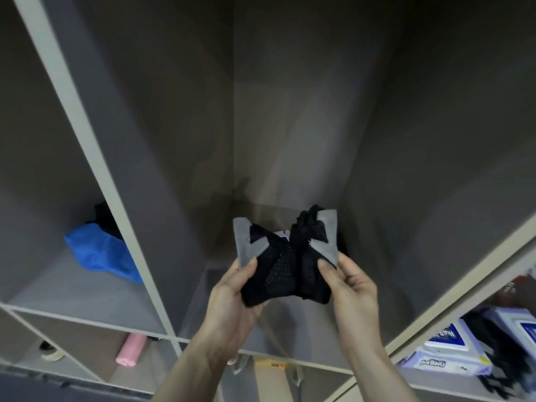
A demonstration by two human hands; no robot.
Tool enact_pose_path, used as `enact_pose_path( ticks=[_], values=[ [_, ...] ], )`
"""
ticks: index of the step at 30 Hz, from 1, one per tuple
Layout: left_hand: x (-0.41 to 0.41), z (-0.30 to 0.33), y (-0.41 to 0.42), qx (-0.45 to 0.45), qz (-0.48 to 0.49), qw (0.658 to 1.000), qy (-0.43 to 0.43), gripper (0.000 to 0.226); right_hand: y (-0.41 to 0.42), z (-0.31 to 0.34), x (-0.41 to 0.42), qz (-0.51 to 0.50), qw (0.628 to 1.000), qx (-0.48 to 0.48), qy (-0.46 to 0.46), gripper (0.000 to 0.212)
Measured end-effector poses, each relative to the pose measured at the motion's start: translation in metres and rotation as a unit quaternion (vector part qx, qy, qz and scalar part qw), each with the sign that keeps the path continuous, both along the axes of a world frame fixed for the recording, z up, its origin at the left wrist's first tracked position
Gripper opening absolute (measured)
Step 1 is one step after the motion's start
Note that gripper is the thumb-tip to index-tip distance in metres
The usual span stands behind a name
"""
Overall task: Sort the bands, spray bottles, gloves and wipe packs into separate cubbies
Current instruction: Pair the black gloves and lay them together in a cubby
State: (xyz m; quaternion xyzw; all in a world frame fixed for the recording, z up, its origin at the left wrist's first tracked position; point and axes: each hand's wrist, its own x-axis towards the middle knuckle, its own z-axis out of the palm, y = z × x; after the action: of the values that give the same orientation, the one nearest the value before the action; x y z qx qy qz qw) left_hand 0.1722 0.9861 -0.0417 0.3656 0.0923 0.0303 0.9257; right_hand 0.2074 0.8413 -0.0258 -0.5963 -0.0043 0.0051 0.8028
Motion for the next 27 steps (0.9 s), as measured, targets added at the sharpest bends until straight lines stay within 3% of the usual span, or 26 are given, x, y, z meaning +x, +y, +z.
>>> enact_pose_path(
  ticks=[5, 8, 12, 15, 20, 27],
  values=[
    [-0.013, 0.009, -0.017, 0.06, -0.018, 0.998, -0.015, 0.038, 0.003, -0.002, -0.015, -0.076, 0.983, -0.156, -0.061, 0.044],
    [-0.022, 0.014, -0.037, 0.096, -0.033, 0.994, -0.029, 0.04, 0.01, -0.004, -0.034, -0.087, 0.975, -0.182, -0.089, 0.048],
    [-0.036, 0.015, -0.057, 0.143, -0.048, 0.988, -0.045, 0.035, 0.009, -0.004, -0.059, -0.053, 0.987, -0.135, -0.072, 0.047],
    [-0.048, 0.014, -0.071, 0.189, -0.059, 0.979, -0.049, 0.033, -0.007, -0.001, -0.069, -0.089, 0.989, -0.096, -0.07, 0.015],
    [-0.06, 0.015, -0.108, 0.266, -0.055, 0.959, -0.083, 0.038, -0.034, 0.006, -0.088, -0.17, 0.981, -0.07, -0.06, 0.025],
    [-0.074, 0.016, -0.171, 0.273, -0.103, 0.953, -0.082, 0.051, -0.088, 0.016, -0.119, -0.213, 0.967, -0.128, -0.062, 0.028]
  ],
)
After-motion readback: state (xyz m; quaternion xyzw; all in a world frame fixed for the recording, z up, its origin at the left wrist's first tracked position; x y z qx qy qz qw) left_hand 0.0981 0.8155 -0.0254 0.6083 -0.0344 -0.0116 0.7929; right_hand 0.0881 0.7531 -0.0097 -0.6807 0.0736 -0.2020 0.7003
